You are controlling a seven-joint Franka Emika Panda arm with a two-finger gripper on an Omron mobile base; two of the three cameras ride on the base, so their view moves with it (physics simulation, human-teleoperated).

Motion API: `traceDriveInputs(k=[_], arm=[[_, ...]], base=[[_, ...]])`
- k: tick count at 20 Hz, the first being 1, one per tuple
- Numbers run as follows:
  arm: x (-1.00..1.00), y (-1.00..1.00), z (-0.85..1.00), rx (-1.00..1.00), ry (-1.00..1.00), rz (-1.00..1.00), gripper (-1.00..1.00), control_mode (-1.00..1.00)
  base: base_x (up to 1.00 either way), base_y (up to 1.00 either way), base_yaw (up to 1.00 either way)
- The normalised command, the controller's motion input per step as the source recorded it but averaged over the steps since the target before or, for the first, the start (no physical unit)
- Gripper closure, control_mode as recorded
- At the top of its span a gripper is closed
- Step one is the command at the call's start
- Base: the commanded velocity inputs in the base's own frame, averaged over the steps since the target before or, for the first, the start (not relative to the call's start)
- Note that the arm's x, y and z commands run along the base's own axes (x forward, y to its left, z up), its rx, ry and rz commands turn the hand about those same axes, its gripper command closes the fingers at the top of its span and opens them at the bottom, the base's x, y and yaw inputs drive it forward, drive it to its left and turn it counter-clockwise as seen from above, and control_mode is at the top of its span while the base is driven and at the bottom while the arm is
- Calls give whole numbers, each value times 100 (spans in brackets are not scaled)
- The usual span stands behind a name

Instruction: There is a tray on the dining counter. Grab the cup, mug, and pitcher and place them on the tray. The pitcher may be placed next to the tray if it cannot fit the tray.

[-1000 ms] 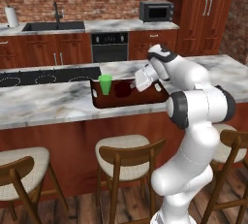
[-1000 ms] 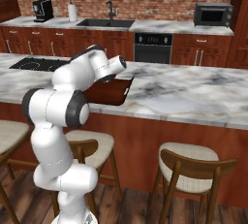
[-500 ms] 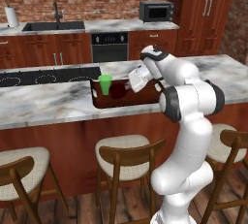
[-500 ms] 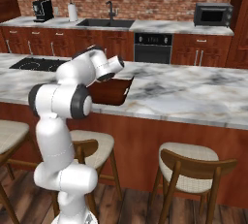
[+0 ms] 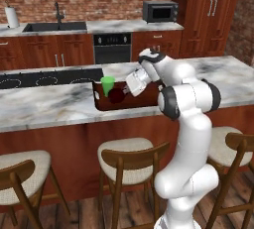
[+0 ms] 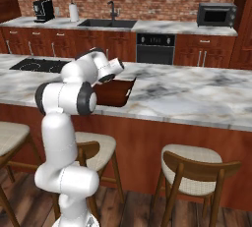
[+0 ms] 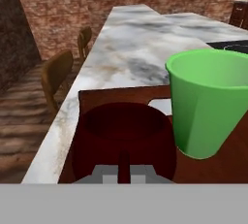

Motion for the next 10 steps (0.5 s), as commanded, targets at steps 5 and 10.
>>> traceDriveInputs(k=[5, 10], arm=[[9, 23, -3, 0, 0, 6, 100, -100], [6, 24, -2, 0, 0, 4, 100, -100]], base=[[0, 0, 0], [0, 0, 0]])
